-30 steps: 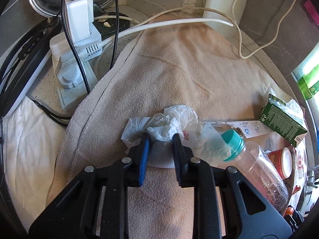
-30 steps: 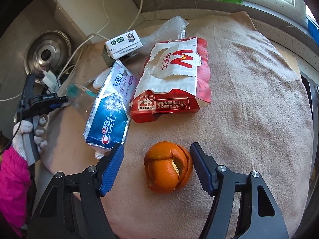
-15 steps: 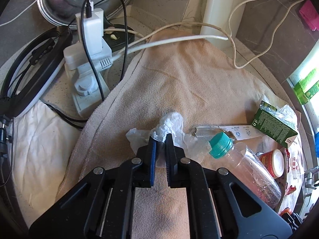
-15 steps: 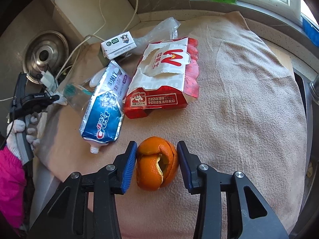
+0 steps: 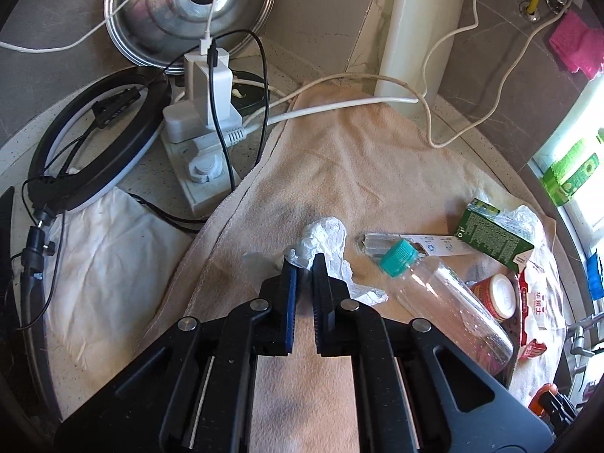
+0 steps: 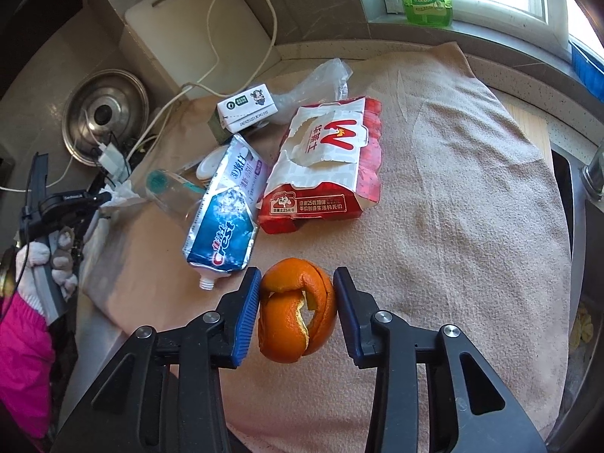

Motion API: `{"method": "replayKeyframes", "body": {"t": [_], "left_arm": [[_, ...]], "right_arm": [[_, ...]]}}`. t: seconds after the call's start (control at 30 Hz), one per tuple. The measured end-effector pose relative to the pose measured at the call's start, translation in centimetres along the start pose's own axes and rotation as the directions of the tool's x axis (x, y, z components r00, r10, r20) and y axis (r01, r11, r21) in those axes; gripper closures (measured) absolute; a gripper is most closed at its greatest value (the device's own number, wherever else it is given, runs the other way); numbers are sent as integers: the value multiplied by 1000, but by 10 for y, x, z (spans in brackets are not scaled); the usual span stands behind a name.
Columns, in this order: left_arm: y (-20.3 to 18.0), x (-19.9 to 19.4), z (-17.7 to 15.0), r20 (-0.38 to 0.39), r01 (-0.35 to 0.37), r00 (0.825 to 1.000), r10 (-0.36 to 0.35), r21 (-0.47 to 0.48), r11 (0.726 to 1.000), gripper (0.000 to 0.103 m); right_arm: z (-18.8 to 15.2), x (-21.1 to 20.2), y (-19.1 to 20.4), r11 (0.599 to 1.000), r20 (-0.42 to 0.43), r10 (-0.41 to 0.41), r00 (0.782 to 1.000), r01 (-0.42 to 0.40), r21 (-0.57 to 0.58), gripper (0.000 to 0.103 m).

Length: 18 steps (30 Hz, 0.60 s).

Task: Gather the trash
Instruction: 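Carry tissue and orange peel down over the blue wastebasket with both tools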

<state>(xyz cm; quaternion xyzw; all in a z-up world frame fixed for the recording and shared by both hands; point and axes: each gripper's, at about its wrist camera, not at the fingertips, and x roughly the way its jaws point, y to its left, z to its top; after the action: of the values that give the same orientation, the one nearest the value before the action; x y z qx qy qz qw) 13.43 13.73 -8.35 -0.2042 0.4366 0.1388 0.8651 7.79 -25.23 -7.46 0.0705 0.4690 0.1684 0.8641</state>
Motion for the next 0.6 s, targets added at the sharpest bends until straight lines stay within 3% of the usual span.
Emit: {"method": "replayKeyframes", "body": {"t": [0.33,0.6], "left_arm": [[-2,-54,-33,51,3,999,0,-64,998,98],[-2,-99,-90,70,-10,997,21,-143,990,98]], "right_arm": [[11,-15,8,992,4,99,995,-98,-76,65],[17,-22,23,956,-50,216,975,-222,-194,66]]}}
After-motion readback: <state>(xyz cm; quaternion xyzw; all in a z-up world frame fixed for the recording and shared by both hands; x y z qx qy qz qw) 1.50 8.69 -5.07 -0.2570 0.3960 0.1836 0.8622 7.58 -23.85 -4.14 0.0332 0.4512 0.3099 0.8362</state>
